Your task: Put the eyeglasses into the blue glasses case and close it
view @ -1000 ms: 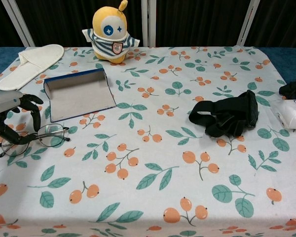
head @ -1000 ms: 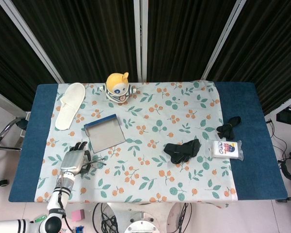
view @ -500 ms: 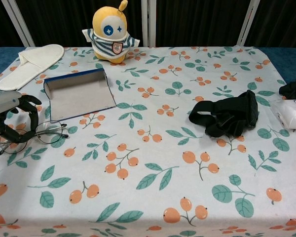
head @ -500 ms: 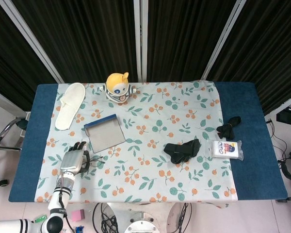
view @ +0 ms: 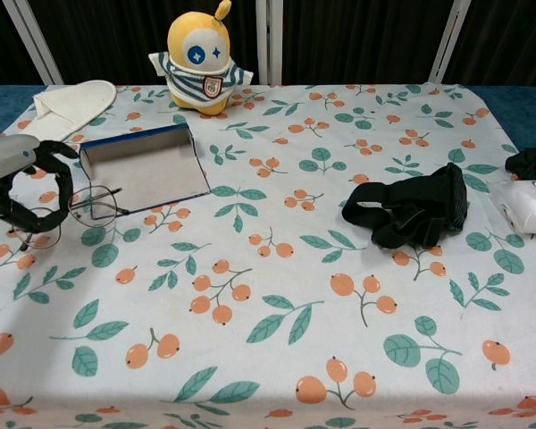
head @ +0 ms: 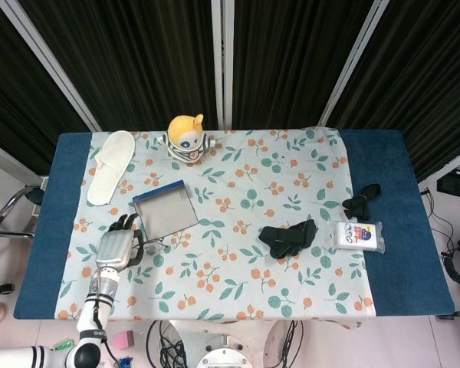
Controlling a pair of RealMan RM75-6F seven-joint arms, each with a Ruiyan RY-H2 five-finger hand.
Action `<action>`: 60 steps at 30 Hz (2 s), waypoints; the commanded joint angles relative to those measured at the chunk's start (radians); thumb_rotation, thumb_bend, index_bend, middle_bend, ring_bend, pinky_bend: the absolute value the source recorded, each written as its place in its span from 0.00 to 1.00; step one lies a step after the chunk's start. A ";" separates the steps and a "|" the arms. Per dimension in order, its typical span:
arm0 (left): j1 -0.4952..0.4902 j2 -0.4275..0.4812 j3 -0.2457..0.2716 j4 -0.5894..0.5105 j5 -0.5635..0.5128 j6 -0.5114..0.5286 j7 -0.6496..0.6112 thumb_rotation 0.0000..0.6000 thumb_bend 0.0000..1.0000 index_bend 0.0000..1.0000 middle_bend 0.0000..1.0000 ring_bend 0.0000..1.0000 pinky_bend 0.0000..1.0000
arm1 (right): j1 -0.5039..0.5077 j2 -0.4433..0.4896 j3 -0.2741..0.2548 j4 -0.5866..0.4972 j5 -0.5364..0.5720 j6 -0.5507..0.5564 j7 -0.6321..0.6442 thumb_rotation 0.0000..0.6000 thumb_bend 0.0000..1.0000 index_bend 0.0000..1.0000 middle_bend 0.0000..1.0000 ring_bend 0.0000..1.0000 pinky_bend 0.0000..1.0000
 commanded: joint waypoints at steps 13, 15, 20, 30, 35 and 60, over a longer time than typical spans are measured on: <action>-0.153 -0.146 -0.136 0.206 -0.079 -0.048 0.163 1.00 0.46 0.61 0.00 0.01 0.15 | -0.016 0.009 0.004 0.017 0.008 0.013 0.041 1.00 0.24 0.00 0.00 0.00 0.00; -0.177 -0.173 -0.151 0.252 -0.118 -0.063 0.191 1.00 0.46 0.61 0.00 0.01 0.15 | -0.017 0.010 0.004 0.021 0.009 0.011 0.047 1.00 0.24 0.00 0.00 0.00 0.00; -0.225 -0.221 -0.183 0.327 -0.182 -0.093 0.225 1.00 0.46 0.61 0.00 0.00 0.15 | -0.021 0.012 0.007 0.031 0.012 0.013 0.063 1.00 0.24 0.00 0.00 0.00 0.00; -0.289 -0.277 -0.198 0.461 -0.189 -0.107 0.261 1.00 0.46 0.61 0.00 0.00 0.15 | -0.027 0.013 0.010 0.047 0.017 0.014 0.083 1.00 0.23 0.00 0.00 0.00 0.00; -0.310 -0.308 -0.208 0.537 -0.204 -0.116 0.272 1.00 0.46 0.61 0.00 0.00 0.15 | -0.030 0.017 0.012 0.049 0.017 0.015 0.090 1.00 0.24 0.00 0.00 0.00 0.00; -0.351 -0.350 -0.248 0.674 -0.247 -0.162 0.278 1.00 0.44 0.40 0.00 0.00 0.15 | -0.029 0.025 0.012 0.037 0.021 0.001 0.078 1.00 0.24 0.00 0.00 0.00 0.00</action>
